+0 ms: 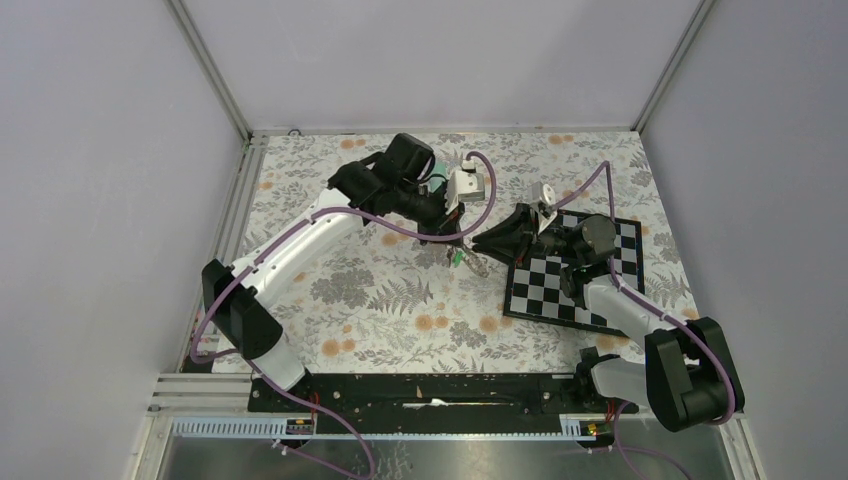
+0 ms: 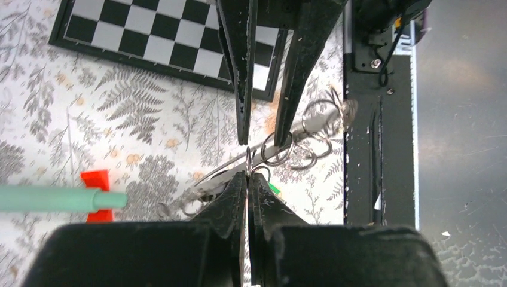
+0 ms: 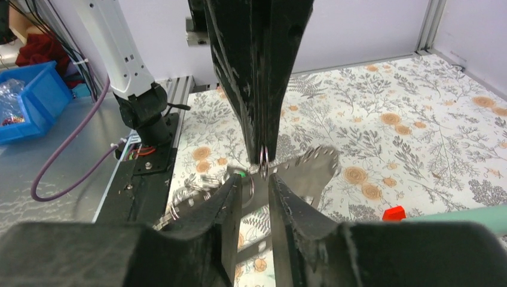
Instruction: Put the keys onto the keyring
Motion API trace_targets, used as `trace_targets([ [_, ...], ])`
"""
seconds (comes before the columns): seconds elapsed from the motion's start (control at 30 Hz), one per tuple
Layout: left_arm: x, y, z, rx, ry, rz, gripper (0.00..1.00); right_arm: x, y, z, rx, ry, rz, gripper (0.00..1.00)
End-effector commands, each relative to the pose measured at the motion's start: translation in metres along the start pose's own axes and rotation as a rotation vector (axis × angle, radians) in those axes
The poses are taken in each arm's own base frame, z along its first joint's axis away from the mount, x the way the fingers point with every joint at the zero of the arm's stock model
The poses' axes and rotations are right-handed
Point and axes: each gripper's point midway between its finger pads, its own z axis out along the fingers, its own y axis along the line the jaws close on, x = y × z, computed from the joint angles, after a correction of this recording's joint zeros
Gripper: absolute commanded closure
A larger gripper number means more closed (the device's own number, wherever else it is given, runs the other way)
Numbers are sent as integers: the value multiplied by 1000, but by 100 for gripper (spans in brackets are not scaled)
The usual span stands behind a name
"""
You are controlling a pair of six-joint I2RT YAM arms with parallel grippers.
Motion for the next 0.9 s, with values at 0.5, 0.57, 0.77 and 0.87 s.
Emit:
trace_targets([
  [0.5,-10,-3,-2,-182,191,112,100,2,7,1,-53,32,-76,55],
  [0.57,-11,-2,-1,-183,191,111,100,3,9,3,-63,33,-70,56],
  [0.77,-12,-3,6,-170,194,108,100,8,11,7,-76,41,-51,61],
  [0.87,-11,-4,8,-161,197,107,100,9,10,8,-77,42,-49,64],
])
